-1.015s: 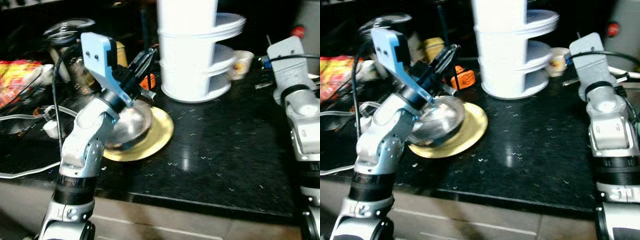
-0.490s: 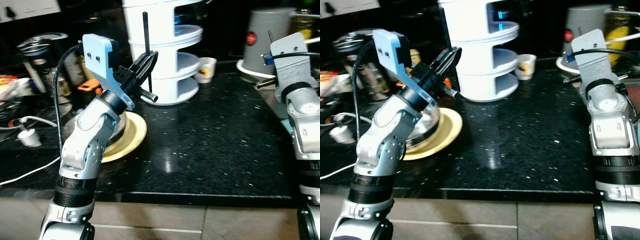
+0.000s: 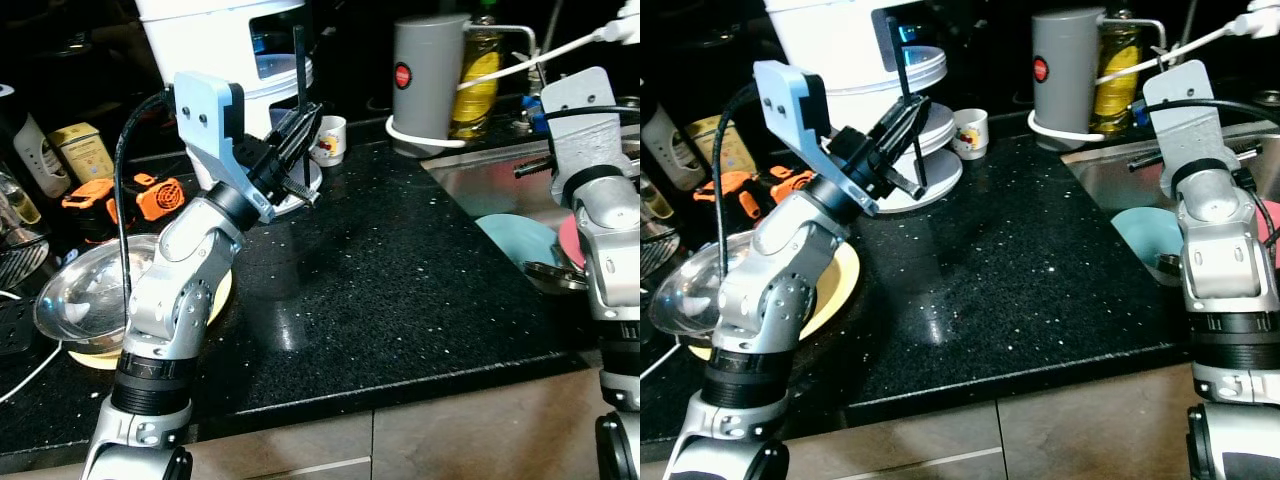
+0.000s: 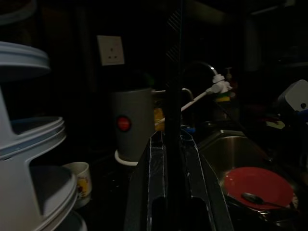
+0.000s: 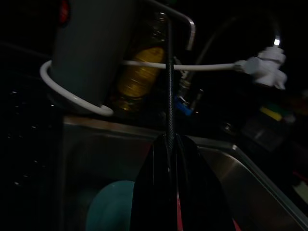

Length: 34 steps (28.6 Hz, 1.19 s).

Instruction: Kitchen organization

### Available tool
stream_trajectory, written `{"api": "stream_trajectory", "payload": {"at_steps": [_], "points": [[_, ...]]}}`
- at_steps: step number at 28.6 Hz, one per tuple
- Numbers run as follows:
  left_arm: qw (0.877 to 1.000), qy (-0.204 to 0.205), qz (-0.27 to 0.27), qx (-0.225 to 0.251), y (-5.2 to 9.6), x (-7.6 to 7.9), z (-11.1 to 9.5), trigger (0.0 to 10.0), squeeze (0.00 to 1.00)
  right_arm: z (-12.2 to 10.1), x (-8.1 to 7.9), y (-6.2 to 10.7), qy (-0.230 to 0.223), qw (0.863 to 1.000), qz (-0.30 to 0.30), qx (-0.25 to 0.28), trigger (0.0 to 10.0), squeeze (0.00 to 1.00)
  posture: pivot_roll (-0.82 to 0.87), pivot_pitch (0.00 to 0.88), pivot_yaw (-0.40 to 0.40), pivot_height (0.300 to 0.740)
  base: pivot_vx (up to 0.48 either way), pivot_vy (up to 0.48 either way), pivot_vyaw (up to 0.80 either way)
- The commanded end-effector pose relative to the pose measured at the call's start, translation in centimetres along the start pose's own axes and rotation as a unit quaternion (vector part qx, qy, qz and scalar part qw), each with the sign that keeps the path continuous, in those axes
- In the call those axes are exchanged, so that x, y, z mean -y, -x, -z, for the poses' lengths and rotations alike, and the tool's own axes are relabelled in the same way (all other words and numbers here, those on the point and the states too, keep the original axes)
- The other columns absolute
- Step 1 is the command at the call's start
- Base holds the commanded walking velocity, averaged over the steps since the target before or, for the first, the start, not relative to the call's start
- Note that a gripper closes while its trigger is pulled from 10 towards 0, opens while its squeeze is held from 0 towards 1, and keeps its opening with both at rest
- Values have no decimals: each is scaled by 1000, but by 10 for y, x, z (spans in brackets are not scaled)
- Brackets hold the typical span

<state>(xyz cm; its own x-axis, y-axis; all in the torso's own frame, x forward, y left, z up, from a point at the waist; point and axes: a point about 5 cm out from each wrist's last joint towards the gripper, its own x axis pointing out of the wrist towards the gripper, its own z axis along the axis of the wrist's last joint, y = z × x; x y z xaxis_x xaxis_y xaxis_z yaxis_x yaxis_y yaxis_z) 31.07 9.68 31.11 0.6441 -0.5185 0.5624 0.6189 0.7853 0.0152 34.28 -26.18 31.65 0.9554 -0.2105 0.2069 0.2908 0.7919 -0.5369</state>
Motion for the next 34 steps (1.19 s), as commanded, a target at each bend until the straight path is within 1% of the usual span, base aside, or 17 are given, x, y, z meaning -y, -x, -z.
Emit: {"api": "stream_trajectory", "payload": {"at_steps": [1, 13, 27, 34], "points": [[1000, 1, -3, -4, 3, 0, 0, 10000, 0, -3, -8, 1, 7, 1000, -14, 10, 10000, 0, -75, 0, 77, 740, 0, -424, 0], [1000, 5, 0, -5, 3, 2, 0, 10000, 0, -4, -11, 1, 9, 1000, -20, 11, 10000, 0, -74, 0, 73, 740, 0, -412, 0], [1000, 10, 1, -7, 3, 3, 2, 10000, 0, -6, -14, 1, 11, 1000, -26, 13, 10000, 0, -75, 0, 71, 740, 0, 0, 0], [1000, 11, 5, -9, 4, 4, 3, 10000, 0, -7, -15, 0, 12, 999, -29, 14, 10000, 0, -75, 0, 69, 740, 0, -338, 0]]}}
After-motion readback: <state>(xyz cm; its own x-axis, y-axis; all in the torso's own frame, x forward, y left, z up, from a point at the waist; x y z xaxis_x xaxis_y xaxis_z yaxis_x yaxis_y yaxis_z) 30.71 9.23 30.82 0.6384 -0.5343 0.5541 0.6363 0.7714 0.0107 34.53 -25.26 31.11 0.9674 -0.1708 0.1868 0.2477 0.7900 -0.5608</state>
